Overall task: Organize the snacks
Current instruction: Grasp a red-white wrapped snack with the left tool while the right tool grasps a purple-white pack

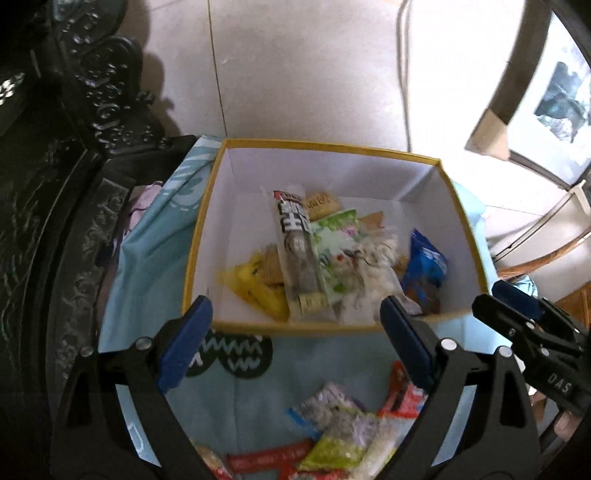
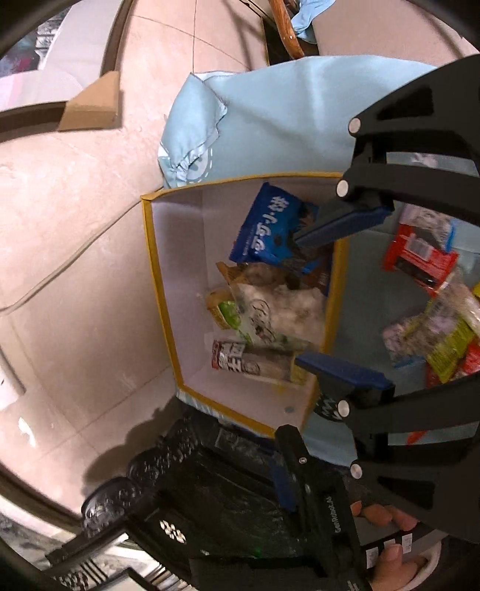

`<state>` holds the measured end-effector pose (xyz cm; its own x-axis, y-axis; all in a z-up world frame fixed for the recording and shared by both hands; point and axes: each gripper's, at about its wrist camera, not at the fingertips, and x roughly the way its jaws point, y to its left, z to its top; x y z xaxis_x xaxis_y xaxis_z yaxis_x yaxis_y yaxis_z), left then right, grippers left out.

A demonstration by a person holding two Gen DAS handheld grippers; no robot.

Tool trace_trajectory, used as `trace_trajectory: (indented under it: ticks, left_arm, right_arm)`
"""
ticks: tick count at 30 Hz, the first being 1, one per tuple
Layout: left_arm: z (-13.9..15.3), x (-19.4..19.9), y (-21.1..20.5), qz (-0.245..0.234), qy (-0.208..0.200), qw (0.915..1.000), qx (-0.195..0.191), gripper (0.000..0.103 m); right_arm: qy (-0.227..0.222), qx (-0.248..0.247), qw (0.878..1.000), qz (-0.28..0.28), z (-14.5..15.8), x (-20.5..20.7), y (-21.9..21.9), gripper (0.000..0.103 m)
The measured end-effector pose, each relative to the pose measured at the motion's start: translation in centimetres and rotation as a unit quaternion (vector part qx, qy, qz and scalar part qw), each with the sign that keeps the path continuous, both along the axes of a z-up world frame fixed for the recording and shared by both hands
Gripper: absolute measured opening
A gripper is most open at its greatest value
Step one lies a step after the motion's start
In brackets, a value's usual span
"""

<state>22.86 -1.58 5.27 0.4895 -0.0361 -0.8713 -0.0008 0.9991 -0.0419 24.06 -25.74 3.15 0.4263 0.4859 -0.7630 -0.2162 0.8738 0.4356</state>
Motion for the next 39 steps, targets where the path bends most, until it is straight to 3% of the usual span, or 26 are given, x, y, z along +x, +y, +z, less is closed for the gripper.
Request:
trace_trajectory:
  ticks: [3, 9, 17, 25, 39]
  left_arm:
    - [0.0, -3.1, -0.2, -0.004, -0.002, 0.9999, -0.009, 0.096]
    - [-5.1, -9.5, 1.4, 0.021, 0.054, 0.9983, -0.009, 0.096]
    - [-11.3, -15.6, 5.6, 0.087, 0.122, 0.9887, -0.009, 0.096]
    - [-12.9, -17.5, 6.5, 0.082, 0.134, 0.9876, 0.011, 0.096]
    - [-14.5, -17.3, 10.5, 0.13, 0.143, 0.9811, -0.007, 0.095]
  right_arm:
    - [-0.007, -0.004, 1.0, 0.002, 0.5, -2.3, -0.3, 0.061]
    - [0.026, -0.014, 1.0, -0.005, -3.0, -7.3, -1.8, 0.061]
    - [0.081, -0.018, 0.997, -0.005, -7.1, -11.2, -2.9, 0.061]
    - [0.099, -0.03, 0.994, 0.017, -8.3, -12.7, -1.8, 0.061]
    - [0.112, -0.025, 0.993, 0.014, -9.1, -12.5, -2.2, 0.061]
